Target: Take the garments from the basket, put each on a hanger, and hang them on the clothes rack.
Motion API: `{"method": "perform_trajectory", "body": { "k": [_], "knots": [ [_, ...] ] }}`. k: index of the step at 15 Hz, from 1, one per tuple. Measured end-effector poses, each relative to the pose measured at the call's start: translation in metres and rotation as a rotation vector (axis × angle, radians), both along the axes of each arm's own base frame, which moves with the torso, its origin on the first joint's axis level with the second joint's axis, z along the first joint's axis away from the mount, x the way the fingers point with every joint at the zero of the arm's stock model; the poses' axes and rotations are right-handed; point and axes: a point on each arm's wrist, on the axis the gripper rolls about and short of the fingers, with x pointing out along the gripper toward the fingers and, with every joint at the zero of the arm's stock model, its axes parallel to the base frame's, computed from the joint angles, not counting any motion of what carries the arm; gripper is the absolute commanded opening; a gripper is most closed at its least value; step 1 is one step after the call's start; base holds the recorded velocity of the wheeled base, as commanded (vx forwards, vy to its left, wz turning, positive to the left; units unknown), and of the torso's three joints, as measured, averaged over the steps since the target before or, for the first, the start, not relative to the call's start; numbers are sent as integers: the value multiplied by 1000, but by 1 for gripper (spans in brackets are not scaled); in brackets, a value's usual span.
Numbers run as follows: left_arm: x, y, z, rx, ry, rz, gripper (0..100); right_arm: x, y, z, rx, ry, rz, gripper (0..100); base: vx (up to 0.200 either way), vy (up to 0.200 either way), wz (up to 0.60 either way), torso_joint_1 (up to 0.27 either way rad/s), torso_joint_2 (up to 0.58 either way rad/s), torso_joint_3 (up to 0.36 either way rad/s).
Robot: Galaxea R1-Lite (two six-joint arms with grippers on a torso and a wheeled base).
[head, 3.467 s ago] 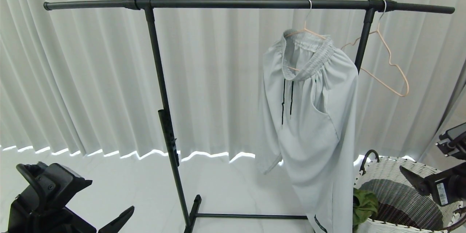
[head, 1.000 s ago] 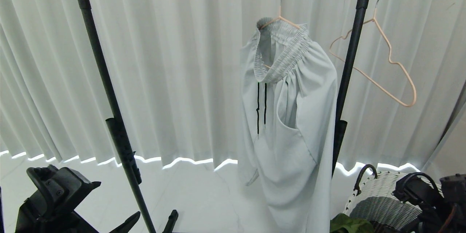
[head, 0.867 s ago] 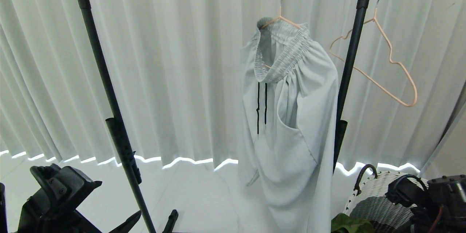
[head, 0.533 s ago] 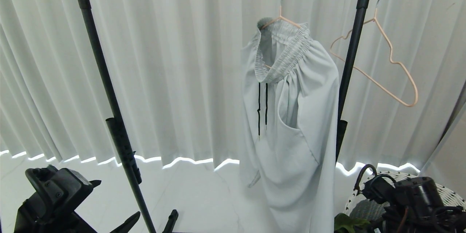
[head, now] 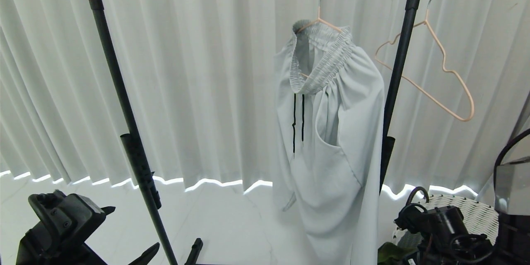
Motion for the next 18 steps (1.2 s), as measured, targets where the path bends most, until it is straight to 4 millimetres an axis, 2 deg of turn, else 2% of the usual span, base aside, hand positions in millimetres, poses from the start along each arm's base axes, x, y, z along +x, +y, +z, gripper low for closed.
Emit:
{"method": "perform_trajectory", "body": {
  "k": [3,4,8,11,15,18],
  "knots": [
    [-2,0,-3,4,12,-6,100,0,0,-9,-14,32,-3,100,0,0,0,0,0,0],
    [-2,0,-3,3,13,-7,100,0,0,-10,-17,38,-3,0,0,0,0,0,0,0],
    [-2,0,-4,4,14,-8,100,1,0,-10,-8,17,0,0,0,0,0,0,0,0],
    [-2,-1,-4,3,14,-11,100,-1,1,-1,1,-14,13,0,0,0,0,0,0,0],
    [-2,-1,-4,2,15,-16,100,-11,-2,27,-23,-18,51,0,0,0,0,0,0,0],
    [-2,-1,-4,7,11,-19,100,-15,-4,63,-39,18,60,0,0,0,0,0,0,0]
  ]
}}
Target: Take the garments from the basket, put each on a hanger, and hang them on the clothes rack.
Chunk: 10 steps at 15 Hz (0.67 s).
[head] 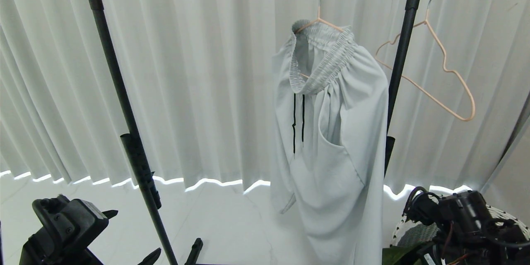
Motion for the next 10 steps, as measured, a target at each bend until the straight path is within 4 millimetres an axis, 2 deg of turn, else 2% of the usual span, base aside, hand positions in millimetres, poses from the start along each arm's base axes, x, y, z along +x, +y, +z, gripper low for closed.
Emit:
{"method": "perform_trajectory", "body": {
  "k": [3,7,9,10],
  "knots": [
    [0,0,0,1,0,-1,100,2,4,58,22,-45,13,0,0,0,0,0,0,0],
    [-2,1,-4,38,3,-17,100,-18,9,139,68,-141,77,0,0,0,0,0,0,0],
    [-2,1,-4,45,3,-18,100,-32,12,168,99,-203,124,0,0,0,0,0,0,0],
    [-2,1,-4,46,1,-18,100,-37,13,177,112,-228,144,0,-200,0,0,2,2,2]
  ]
}}
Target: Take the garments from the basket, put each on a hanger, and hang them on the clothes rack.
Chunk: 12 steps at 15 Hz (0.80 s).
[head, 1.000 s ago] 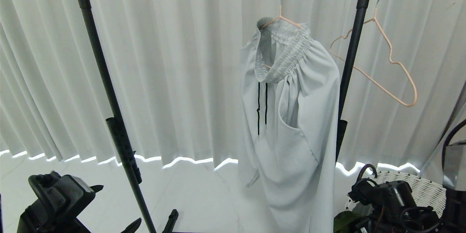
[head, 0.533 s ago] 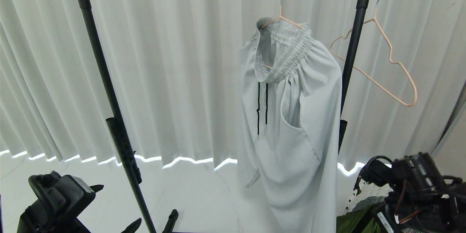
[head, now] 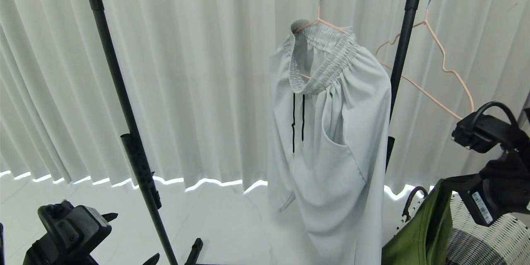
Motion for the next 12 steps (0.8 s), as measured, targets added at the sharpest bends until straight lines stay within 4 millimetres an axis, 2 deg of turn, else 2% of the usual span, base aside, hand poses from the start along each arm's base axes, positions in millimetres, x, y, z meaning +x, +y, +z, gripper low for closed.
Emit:
{"method": "perform_trajectory", "body": {
  "k": [4,12],
  "knots": [
    [-2,0,1,-2,-14,0,100,-13,4,17,38,-63,62,0,-200,0,0,1,-2,1],
    [-3,1,3,-5,-26,-1,100,-20,9,19,49,-75,105,0,-200,0,0,1,3,4]
  ]
}}
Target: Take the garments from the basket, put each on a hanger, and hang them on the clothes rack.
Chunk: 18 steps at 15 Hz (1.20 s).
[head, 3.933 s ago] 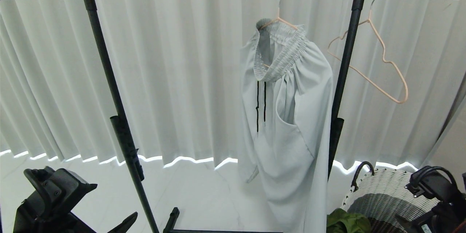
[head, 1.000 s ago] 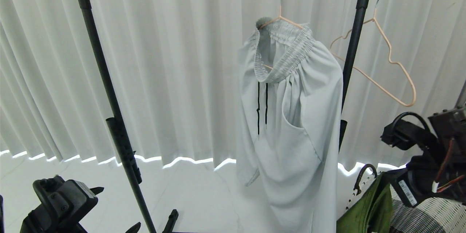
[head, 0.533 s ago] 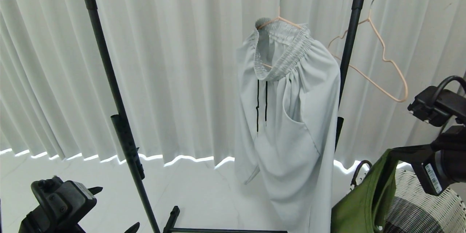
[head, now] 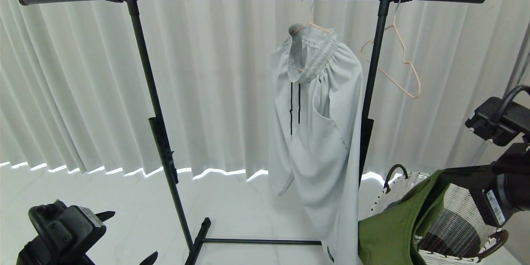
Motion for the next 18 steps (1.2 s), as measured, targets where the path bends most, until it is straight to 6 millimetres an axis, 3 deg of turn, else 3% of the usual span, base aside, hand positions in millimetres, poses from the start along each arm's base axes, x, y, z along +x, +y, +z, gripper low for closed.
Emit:
{"method": "perform_trajectory", "body": {
  "k": [6,18],
  "knots": [
    [1,0,0,0,2,1,100,0,0,-1,1,2,1,0,0,0,0,0,0,0],
    [4,0,1,29,0,60,100,0,1,-1,2,4,3,0,0,183,0,2,5,2]
  ]
}}
